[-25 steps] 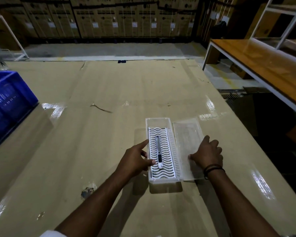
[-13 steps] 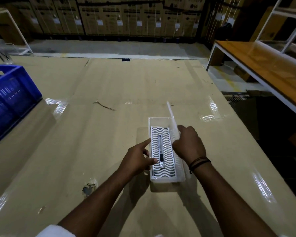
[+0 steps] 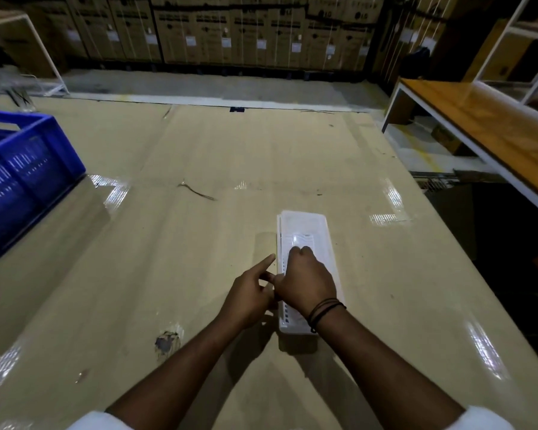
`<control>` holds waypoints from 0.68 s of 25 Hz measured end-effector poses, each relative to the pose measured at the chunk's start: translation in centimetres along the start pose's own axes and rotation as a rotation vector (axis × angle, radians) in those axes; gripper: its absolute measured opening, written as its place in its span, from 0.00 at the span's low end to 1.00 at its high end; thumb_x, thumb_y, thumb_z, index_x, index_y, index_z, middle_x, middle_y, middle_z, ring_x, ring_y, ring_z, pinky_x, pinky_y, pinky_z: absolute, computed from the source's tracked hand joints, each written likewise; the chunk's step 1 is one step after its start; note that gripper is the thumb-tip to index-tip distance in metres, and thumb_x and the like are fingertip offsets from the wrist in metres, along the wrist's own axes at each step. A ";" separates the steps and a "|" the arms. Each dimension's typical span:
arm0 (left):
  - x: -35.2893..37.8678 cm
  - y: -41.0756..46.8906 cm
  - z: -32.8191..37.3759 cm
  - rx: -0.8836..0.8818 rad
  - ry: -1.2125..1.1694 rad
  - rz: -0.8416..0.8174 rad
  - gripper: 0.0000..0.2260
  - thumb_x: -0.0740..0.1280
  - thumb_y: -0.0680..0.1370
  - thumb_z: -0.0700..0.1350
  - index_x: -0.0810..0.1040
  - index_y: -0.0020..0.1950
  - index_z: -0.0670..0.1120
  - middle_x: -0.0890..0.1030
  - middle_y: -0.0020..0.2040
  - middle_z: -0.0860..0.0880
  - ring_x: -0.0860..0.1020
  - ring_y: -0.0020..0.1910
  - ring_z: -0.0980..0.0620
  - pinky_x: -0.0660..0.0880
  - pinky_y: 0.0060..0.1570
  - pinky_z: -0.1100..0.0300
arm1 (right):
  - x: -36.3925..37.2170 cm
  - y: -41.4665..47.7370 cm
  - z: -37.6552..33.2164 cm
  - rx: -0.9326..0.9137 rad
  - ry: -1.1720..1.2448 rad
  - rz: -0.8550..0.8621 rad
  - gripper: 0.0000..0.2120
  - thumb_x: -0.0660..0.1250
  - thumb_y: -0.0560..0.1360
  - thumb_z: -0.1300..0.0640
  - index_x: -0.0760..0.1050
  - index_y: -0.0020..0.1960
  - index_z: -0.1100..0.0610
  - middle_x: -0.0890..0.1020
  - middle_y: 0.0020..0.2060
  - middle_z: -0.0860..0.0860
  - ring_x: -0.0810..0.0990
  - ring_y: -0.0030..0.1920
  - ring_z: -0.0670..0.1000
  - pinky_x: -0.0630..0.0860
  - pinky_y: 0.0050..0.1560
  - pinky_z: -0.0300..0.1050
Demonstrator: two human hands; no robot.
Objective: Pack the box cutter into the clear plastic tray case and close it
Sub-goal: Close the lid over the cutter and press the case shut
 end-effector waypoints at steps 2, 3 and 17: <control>0.1 -0.2 -0.5 -0.009 -0.064 0.007 0.29 0.66 0.79 0.32 0.71 0.77 0.52 0.83 0.56 0.48 0.87 0.39 0.49 0.86 0.45 0.46 | 0.2 0.1 0.0 0.003 -0.004 0.015 0.20 0.69 0.73 0.50 0.72 0.60 0.60 0.76 0.58 0.56 0.82 0.51 0.59 0.71 0.40 0.45; 0.2 -0.2 -0.7 -0.016 -0.083 0.003 0.28 0.65 0.79 0.32 0.72 0.76 0.52 0.83 0.57 0.48 0.87 0.42 0.45 0.85 0.46 0.43 | 0.1 0.2 0.0 0.001 -0.002 0.018 0.20 0.69 0.73 0.51 0.72 0.60 0.59 0.76 0.57 0.56 0.82 0.51 0.59 0.71 0.40 0.45; 0.6 -1.2 -0.4 -0.074 -0.182 0.038 0.22 0.71 0.80 0.43 0.75 0.74 0.50 0.83 0.52 0.48 0.87 0.47 0.48 0.86 0.48 0.47 | 0.2 -0.5 5.5 -0.008 0.161 0.342 0.24 0.69 0.74 0.47 0.75 0.68 0.54 0.76 0.58 0.56 0.75 0.59 0.57 0.75 0.60 0.53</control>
Point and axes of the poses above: each hand's wrist, its own y-axis towards the middle knuckle, its own x-axis out of the palm, z = x × y, the point moved 1 cm from there along y, towards the middle knuckle
